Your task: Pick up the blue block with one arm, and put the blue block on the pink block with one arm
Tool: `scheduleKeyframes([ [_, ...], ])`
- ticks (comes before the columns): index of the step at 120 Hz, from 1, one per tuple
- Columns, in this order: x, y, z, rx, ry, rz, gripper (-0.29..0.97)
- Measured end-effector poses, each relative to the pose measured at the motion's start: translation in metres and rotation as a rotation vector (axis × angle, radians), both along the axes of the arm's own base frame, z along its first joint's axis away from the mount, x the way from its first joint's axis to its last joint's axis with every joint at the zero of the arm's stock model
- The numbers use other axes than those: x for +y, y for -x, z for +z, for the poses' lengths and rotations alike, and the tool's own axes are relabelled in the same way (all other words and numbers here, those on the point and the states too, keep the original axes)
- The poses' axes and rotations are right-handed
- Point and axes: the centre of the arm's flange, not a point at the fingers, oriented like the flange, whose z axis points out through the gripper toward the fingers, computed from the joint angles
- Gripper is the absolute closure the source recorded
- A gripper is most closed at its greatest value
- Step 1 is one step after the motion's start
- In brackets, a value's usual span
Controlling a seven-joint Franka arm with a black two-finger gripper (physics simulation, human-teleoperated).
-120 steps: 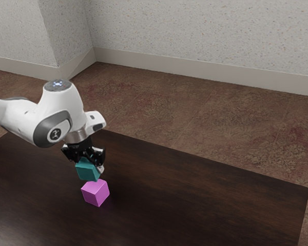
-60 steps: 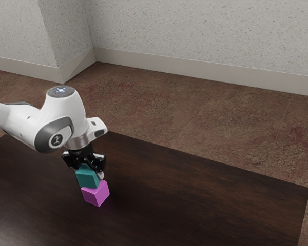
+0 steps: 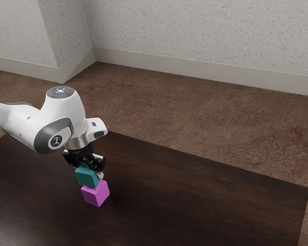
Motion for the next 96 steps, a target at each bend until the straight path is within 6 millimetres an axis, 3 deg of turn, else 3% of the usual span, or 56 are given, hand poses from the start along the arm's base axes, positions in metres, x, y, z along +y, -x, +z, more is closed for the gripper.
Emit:
scheduleKeyframes([
  [48,0.002,-0.003,0.002,-0.019,0.005,-0.082,0.38],
  [96,0.001,0.011,-0.003,-0.007,0.01,-0.11,0.38],
])
